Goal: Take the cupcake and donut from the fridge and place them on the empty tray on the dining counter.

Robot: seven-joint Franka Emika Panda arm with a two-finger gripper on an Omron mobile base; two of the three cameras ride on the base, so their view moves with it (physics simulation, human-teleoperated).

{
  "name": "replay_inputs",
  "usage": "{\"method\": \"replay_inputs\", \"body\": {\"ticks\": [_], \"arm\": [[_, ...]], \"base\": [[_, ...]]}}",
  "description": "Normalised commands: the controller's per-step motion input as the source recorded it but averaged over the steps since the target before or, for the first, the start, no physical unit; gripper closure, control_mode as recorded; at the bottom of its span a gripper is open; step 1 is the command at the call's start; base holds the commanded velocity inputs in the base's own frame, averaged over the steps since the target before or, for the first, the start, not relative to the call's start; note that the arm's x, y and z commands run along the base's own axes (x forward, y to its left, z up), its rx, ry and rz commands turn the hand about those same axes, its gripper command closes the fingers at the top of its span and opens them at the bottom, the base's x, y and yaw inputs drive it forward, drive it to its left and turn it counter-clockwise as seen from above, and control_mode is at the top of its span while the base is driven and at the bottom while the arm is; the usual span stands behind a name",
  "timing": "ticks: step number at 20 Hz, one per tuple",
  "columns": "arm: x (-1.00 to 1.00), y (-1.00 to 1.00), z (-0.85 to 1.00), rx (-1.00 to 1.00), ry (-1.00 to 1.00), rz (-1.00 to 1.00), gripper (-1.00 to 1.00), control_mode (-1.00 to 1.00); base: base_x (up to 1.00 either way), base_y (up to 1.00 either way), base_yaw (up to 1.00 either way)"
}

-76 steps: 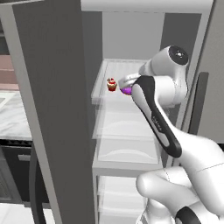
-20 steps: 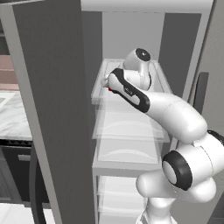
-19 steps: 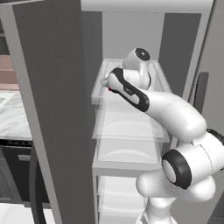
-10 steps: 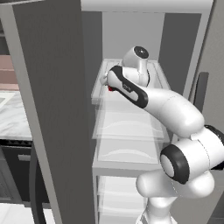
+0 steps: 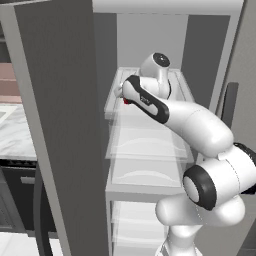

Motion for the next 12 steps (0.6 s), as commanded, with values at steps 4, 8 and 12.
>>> {"method": "replay_inputs", "body": {"ticks": [4, 8, 12], "arm": [[0.03, 0.00, -0.14, 0.00, 0.00, 0.00, -1.00, -1.00], [0.06, 0.00, -0.14, 0.00, 0.00, 0.00, -1.00, -1.00], [0.14, 0.00, -0.08, 0.00, 0.00, 0.00, -1.00, -1.00]], "base": [[0.00, 0.00, 0.00], [0.00, 0.00, 0.00], [0.00, 0.00, 0.00]]}}
